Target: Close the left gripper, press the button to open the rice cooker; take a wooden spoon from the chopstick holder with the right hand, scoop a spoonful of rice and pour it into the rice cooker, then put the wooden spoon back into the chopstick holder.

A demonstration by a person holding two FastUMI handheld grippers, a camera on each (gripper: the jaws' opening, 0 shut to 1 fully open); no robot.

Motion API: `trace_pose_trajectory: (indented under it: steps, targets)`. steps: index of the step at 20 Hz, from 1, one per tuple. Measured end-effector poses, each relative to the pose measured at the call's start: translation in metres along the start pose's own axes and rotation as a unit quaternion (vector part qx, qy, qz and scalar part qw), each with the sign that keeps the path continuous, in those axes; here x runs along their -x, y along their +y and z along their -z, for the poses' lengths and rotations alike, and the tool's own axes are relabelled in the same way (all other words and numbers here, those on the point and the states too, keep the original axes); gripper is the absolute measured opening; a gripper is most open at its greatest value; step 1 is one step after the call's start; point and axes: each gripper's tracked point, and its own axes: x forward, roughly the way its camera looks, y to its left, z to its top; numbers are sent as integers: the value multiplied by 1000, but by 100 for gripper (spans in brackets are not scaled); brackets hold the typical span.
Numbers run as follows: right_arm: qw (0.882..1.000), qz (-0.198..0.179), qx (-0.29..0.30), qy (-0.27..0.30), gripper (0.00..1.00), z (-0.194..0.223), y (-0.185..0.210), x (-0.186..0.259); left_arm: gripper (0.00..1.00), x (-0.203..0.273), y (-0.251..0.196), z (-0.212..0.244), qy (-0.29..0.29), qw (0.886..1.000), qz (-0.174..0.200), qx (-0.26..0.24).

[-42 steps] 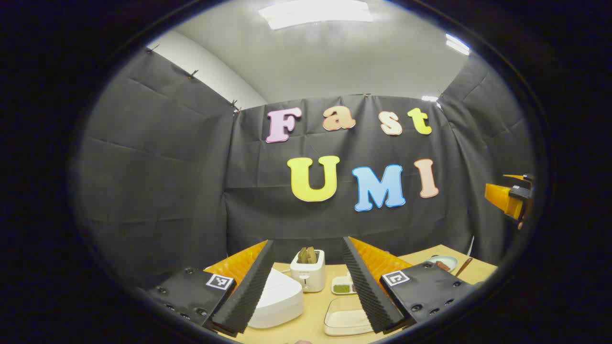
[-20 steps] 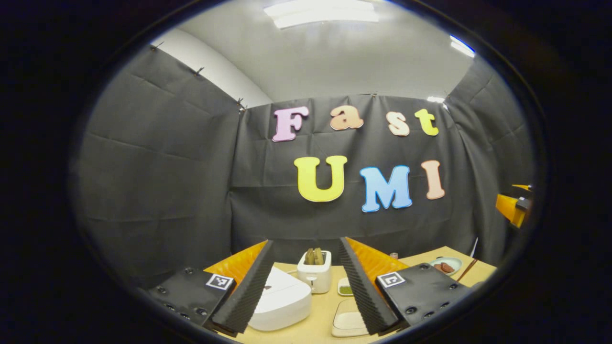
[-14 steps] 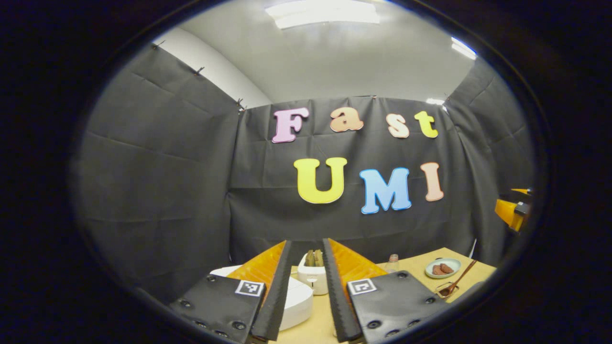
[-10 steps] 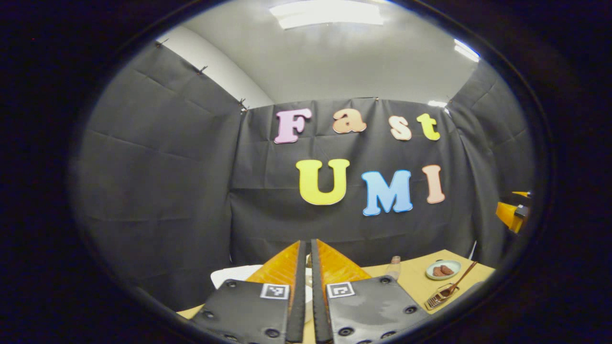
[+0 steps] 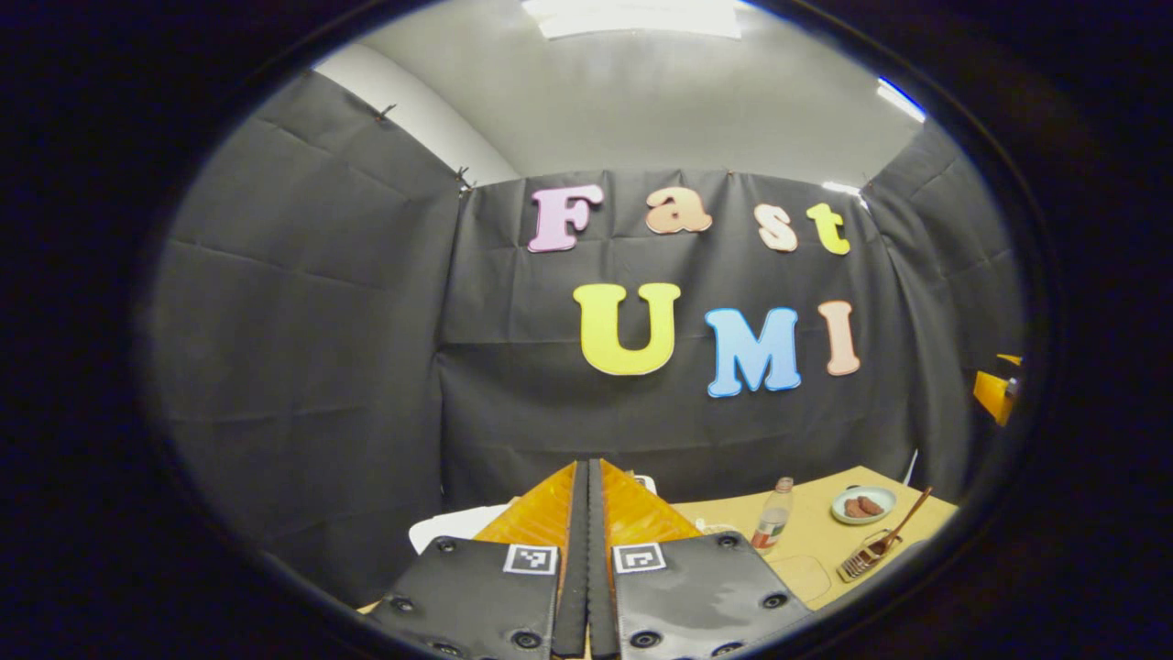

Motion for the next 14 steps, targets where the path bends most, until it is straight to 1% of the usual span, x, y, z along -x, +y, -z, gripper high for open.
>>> trace_pose_trajectory:
  steps: [2, 6, 9, 14]
  targets:
    - [1000, 11, 2, 1, 96, 0, 1, 3, 9, -12, 9, 13, 17, 1000, 2, 10]
    - [999, 35, 7, 4, 96, 1, 3, 5, 9, -38, 21, 46, 49, 999, 15, 4]
    - [999, 51, 15, 7, 96, 2, 5, 5, 8, -56, 29, 76, 78, 997, 21, 12]
    - [997, 66, 21, 19, 96, 8, 12, 7, 9, -84, 42, 126, 119, 992, 26, 16]
